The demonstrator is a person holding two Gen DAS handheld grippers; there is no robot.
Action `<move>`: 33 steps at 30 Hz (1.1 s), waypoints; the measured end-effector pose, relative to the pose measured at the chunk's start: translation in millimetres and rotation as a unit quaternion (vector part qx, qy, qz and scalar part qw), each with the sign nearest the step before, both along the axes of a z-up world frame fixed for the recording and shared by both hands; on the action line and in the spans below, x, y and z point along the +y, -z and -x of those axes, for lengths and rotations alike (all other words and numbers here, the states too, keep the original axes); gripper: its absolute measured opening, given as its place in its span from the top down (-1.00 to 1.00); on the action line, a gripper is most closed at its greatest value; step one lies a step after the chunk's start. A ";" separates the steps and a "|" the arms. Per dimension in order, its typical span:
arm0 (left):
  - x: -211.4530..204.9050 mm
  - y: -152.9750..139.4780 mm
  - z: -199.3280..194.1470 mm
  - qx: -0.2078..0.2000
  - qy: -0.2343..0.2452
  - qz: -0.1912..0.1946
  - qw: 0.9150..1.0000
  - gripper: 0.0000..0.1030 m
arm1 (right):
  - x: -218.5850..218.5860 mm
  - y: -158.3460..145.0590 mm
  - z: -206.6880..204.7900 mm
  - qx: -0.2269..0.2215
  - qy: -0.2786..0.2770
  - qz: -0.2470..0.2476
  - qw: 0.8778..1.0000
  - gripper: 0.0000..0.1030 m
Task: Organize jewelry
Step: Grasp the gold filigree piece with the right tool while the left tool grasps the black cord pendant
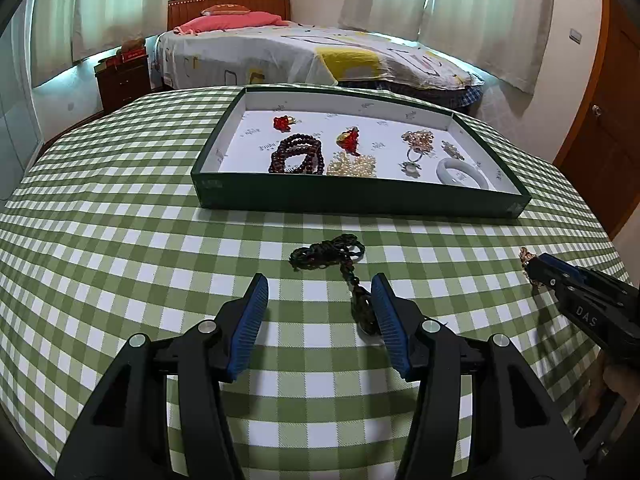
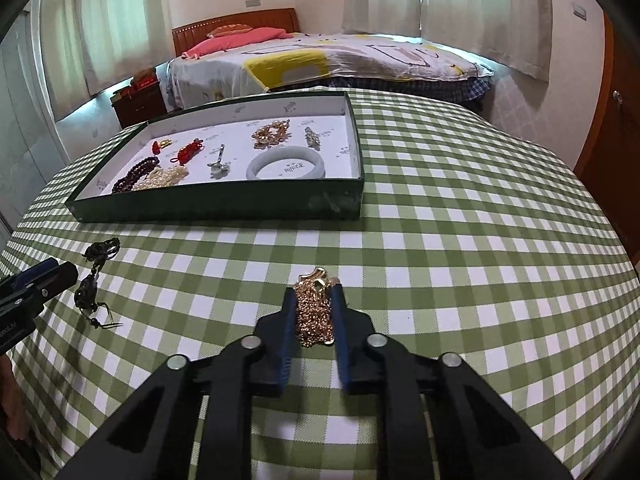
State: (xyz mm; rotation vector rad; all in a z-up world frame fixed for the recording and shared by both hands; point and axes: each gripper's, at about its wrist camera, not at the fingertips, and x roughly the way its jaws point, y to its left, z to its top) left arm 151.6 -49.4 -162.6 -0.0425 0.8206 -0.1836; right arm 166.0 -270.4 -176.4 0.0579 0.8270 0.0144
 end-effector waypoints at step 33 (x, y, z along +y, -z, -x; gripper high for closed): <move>-17.4 7.2 6.9 0.012 0.044 -0.005 0.999 0.67 | 9.8 -20.4 16.0 -0.033 -0.021 -0.026 0.999 0.78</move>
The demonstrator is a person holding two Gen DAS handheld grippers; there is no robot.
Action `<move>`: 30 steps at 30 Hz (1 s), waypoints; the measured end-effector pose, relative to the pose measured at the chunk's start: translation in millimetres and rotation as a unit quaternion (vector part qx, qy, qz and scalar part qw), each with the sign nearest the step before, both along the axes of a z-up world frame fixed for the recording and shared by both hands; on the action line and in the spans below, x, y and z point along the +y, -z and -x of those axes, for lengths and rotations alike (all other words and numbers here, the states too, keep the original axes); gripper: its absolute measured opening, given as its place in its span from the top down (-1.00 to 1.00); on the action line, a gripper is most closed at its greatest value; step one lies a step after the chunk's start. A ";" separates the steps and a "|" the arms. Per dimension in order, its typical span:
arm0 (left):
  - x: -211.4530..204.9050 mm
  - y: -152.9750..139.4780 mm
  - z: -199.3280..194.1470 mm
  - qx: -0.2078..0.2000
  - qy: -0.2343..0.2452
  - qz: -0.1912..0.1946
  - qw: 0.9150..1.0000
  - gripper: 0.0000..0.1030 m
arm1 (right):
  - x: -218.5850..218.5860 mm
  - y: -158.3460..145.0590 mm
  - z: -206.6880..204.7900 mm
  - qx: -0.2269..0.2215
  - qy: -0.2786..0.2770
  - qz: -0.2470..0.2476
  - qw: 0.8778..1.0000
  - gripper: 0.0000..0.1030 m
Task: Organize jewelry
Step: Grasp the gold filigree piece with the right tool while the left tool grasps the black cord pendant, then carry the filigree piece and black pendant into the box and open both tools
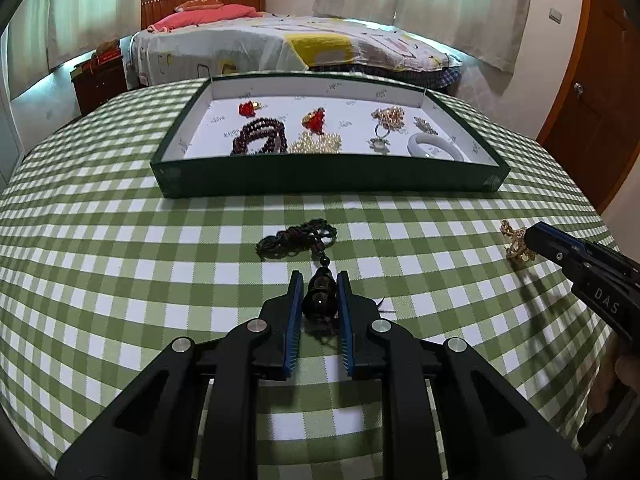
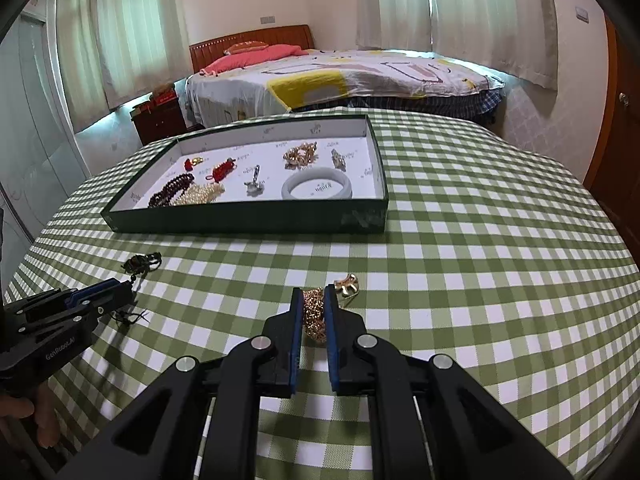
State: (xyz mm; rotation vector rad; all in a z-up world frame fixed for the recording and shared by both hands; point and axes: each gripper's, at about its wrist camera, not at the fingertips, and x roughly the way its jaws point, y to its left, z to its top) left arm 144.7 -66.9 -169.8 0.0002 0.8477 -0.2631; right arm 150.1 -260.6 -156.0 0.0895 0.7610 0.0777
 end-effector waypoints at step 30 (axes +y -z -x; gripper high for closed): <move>21.3 -48.9 14.4 -0.060 -0.010 0.023 0.998 0.67 | 9.1 -45.2 12.3 -0.052 -0.011 -0.010 0.999 0.78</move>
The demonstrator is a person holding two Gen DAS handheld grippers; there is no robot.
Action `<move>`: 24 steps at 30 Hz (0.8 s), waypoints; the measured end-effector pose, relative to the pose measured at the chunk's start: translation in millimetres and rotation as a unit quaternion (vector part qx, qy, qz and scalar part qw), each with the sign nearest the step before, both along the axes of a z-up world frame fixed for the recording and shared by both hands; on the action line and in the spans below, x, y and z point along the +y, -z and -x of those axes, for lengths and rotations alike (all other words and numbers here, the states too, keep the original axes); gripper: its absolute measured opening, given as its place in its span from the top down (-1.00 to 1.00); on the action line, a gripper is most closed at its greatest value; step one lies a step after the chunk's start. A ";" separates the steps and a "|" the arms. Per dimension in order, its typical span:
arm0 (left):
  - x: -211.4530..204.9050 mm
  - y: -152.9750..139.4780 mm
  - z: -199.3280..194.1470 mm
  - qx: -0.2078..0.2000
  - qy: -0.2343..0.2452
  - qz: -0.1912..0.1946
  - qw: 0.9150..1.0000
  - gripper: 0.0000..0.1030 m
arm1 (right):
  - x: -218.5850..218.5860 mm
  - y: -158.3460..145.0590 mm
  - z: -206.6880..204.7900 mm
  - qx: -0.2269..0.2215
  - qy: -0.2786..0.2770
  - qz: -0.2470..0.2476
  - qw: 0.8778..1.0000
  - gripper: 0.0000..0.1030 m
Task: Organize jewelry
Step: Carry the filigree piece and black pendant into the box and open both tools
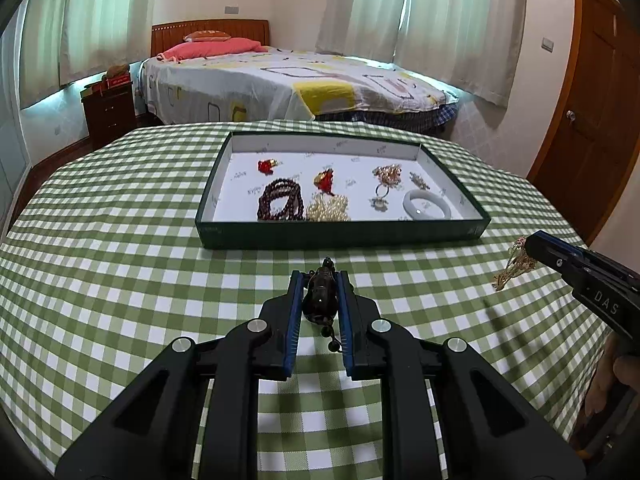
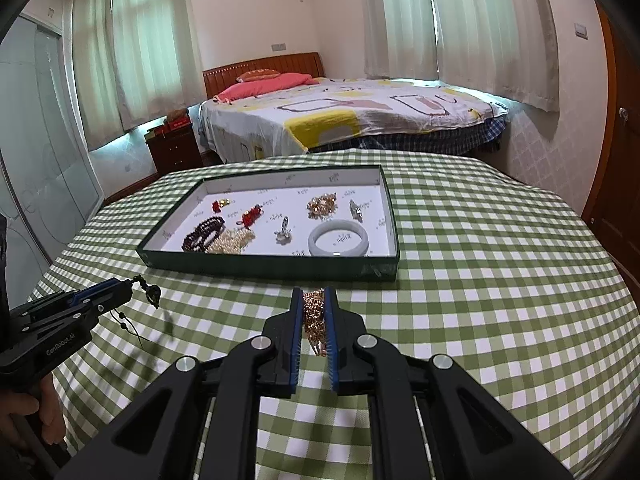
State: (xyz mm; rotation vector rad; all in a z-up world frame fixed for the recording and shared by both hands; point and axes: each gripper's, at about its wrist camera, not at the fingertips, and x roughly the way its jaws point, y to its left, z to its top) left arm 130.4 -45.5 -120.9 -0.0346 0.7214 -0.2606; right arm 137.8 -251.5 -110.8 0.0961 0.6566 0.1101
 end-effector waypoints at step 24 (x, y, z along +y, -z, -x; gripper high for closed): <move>1.0 -58.5 -48.4 -0.060 0.004 0.029 0.998 0.67 | 23.8 -64.3 -44.4 -0.080 -0.038 -0.008 0.996 0.79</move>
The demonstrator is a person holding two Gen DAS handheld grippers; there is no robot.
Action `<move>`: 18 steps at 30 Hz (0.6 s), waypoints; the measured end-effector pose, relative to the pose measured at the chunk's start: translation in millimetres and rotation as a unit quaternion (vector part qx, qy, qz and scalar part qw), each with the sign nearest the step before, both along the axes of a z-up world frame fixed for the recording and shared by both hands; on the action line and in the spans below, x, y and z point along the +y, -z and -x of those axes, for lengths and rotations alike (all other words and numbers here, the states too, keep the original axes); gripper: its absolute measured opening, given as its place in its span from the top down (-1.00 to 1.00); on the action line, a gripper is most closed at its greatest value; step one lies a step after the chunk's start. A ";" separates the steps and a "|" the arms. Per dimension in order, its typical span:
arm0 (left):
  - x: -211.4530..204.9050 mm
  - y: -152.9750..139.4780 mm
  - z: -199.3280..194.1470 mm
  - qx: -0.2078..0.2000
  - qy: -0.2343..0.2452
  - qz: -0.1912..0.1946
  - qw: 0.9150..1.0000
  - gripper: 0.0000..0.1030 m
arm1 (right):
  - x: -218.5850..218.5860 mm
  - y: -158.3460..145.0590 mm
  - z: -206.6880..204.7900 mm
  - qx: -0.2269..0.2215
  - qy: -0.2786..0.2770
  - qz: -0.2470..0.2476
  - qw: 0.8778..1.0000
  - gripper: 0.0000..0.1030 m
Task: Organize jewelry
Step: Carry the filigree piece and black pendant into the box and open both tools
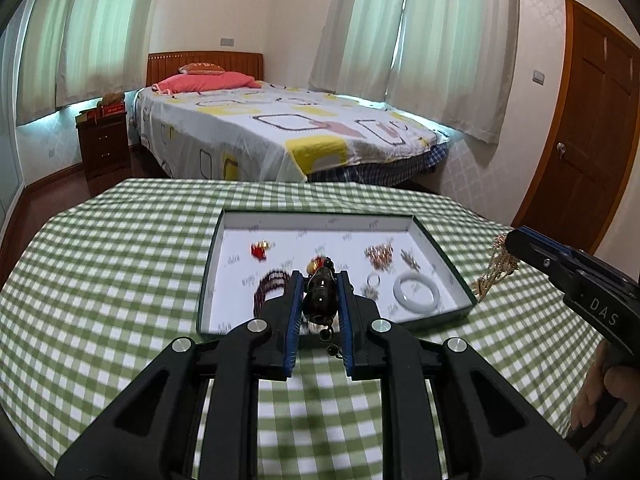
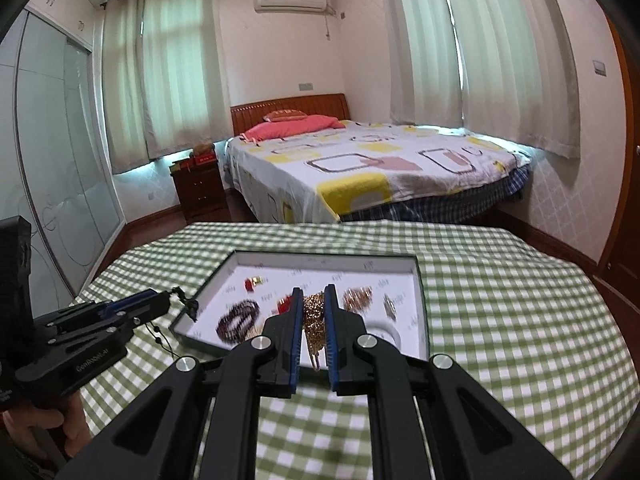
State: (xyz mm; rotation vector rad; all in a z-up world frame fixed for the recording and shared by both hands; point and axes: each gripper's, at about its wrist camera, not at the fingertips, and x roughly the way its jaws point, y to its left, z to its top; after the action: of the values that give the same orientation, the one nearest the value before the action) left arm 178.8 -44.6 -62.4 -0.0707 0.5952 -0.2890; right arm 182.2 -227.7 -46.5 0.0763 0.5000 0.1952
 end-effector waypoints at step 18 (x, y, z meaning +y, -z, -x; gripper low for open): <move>-8.7 -9.8 -103.9 -0.015 -0.012 -0.007 1.000 0.67 | 26.5 -12.8 -105.4 -0.023 -0.031 0.012 0.999 0.79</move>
State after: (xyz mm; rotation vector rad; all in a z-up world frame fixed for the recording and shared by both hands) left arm 282.7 -53.3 -52.6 -0.0596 0.5654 -0.2618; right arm 287.6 -201.3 -33.7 0.0329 0.4593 0.2522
